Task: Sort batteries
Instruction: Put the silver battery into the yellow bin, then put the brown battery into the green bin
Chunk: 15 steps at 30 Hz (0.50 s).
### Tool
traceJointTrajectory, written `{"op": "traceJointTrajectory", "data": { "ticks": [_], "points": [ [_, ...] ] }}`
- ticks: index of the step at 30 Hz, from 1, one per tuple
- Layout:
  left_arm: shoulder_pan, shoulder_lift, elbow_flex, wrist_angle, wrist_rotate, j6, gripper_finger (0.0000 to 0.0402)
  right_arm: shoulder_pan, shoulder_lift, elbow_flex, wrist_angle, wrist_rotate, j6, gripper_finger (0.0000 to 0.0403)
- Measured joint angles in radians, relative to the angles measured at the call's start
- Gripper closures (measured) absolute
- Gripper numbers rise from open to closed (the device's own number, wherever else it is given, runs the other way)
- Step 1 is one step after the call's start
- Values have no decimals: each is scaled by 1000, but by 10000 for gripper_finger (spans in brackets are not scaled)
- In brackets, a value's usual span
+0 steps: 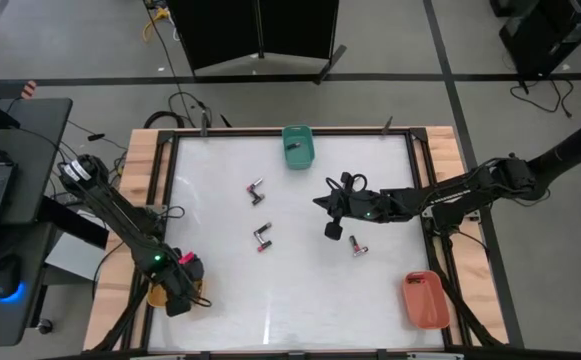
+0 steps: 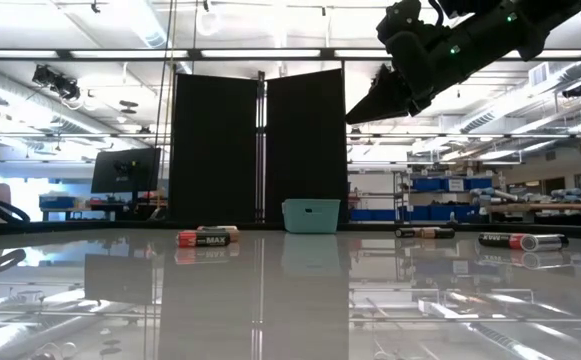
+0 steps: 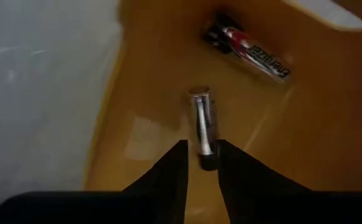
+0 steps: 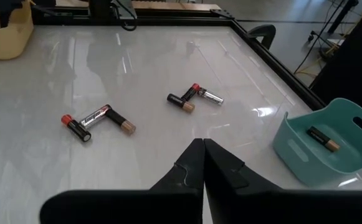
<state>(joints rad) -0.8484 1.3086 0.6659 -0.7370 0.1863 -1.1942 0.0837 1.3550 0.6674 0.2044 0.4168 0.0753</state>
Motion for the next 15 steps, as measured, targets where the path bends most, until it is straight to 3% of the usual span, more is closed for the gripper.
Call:
{"op": "traceJointTrajectory", "data": {
  "ticks": [6, 15],
  "points": [
    [-1, -51, 69, -48, -75, 47, 392, 0, 0, 0, -11, 0, 0, 388],
    [58, -185, 95, -101, -237, 45, 397, 0, 0, 0, -43, 0, 3, 387]
  ]
}}
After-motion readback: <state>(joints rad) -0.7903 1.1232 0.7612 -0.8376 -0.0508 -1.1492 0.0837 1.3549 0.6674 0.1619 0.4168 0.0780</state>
